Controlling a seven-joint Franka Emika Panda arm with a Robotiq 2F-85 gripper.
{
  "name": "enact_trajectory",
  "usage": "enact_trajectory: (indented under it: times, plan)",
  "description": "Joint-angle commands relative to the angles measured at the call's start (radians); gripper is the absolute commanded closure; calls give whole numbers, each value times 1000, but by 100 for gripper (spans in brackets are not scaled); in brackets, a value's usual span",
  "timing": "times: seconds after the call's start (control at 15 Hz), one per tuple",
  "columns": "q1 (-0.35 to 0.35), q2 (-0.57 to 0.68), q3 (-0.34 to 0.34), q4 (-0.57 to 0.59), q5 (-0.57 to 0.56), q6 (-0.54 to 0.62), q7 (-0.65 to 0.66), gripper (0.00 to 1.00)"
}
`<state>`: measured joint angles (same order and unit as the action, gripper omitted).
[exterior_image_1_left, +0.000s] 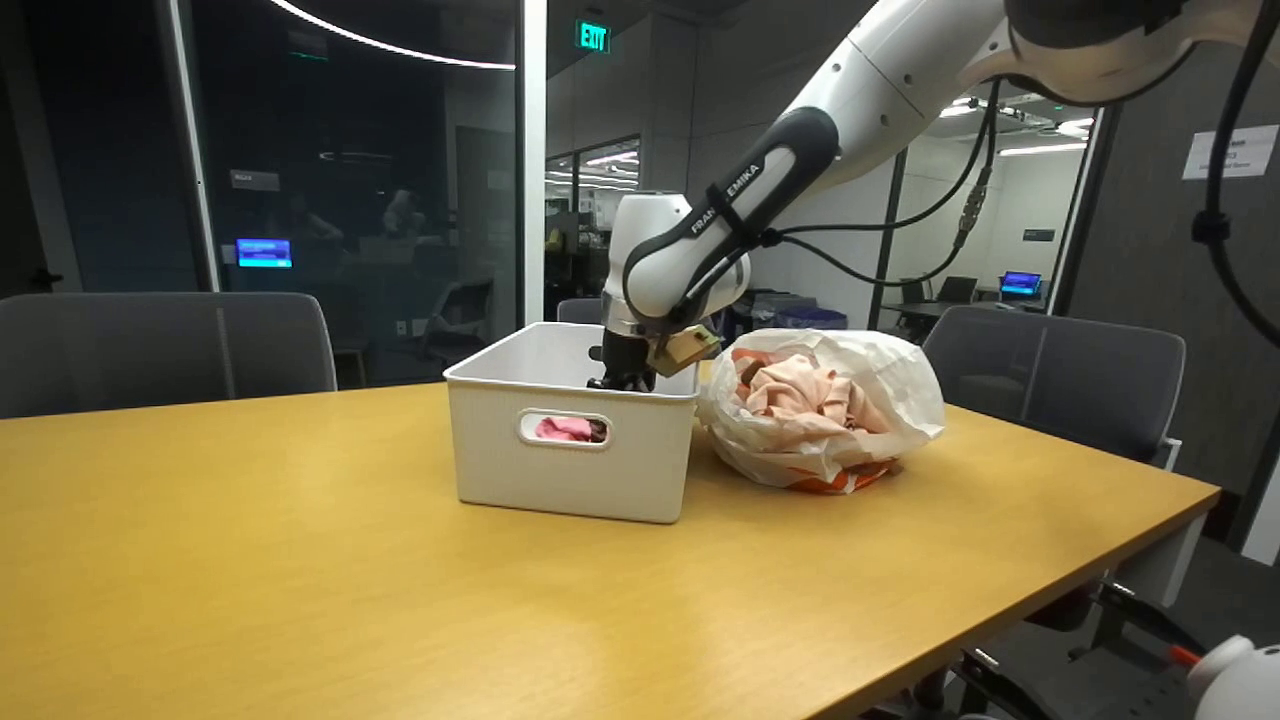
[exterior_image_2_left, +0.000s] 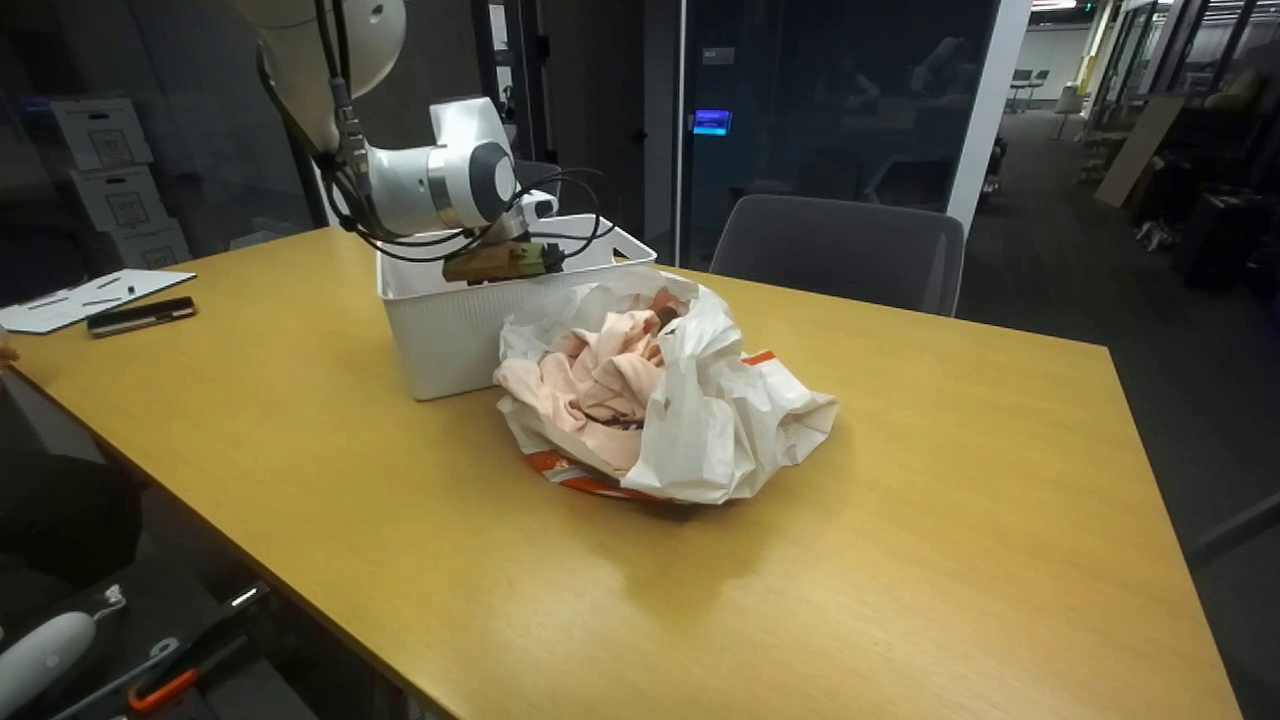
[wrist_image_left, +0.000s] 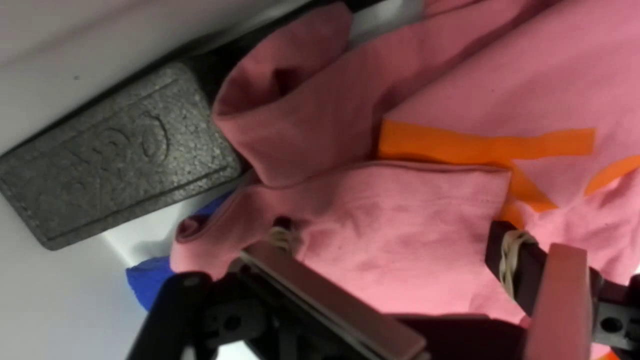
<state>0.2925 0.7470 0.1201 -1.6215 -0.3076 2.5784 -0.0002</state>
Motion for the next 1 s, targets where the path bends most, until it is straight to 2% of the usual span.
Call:
enact_trajectory:
  times: [0.0,0.07,0.13,0.67,0.8,0.93]
  plan:
    - [9,32,-9,47,19,-25,-38,0]
    - [3,32,-2,46,25,-22,-45,25]
    - [3,30,-2,48,27,-23,-46,26]
    - [1,19,0,39,41,-12,-53,88]
    - [7,10,-8,35,33,0,-45,95]
    - [11,-9,-12,25,29,18,-34,96]
